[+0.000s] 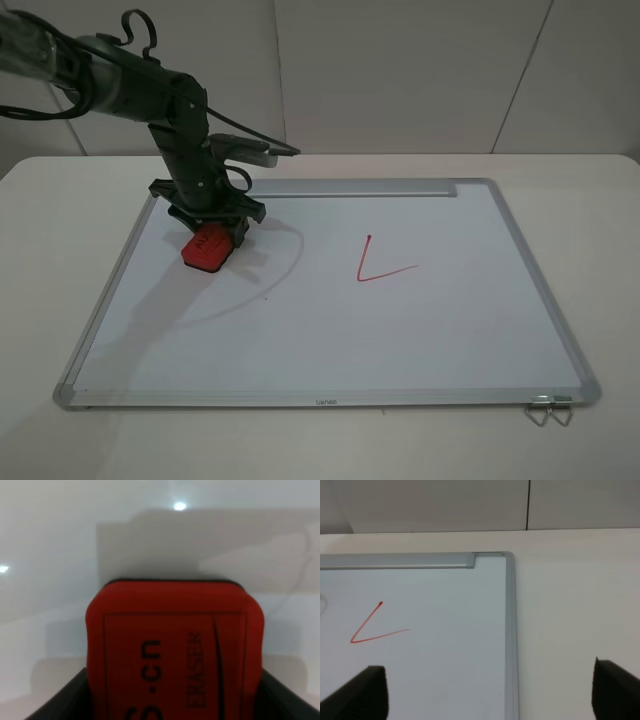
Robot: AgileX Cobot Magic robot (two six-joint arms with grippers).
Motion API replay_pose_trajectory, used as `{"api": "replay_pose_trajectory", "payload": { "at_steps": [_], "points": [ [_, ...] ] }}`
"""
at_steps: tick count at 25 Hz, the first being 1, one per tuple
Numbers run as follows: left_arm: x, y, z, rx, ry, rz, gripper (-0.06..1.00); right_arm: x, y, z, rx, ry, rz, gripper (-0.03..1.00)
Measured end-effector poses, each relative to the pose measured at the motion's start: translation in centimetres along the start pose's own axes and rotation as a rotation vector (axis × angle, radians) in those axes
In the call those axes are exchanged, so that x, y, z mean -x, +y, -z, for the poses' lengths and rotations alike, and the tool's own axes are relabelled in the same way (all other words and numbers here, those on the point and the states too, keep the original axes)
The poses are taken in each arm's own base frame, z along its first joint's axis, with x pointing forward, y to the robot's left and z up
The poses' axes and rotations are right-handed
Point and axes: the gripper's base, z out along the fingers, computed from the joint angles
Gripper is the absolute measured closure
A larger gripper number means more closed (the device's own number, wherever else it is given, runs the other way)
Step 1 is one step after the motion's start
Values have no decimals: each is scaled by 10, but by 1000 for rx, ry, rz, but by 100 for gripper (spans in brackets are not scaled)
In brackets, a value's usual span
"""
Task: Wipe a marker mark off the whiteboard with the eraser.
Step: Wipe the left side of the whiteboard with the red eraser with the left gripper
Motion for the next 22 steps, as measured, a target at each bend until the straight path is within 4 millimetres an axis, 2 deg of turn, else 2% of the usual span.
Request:
{"api": "replay_pose_trajectory", "payload": {
  "at_steps": [6,18,22],
  "points": [
    [1,-29,0,-32,16,-106,37,0,0,0,0,0,0,24],
    [-25,-117,4,-88,97,-285,37,0,0,0,0,0,0,24],
    [-30,-129,5,-98,103,-291,37,0,0,0,0,0,0,24]
  ]
}}
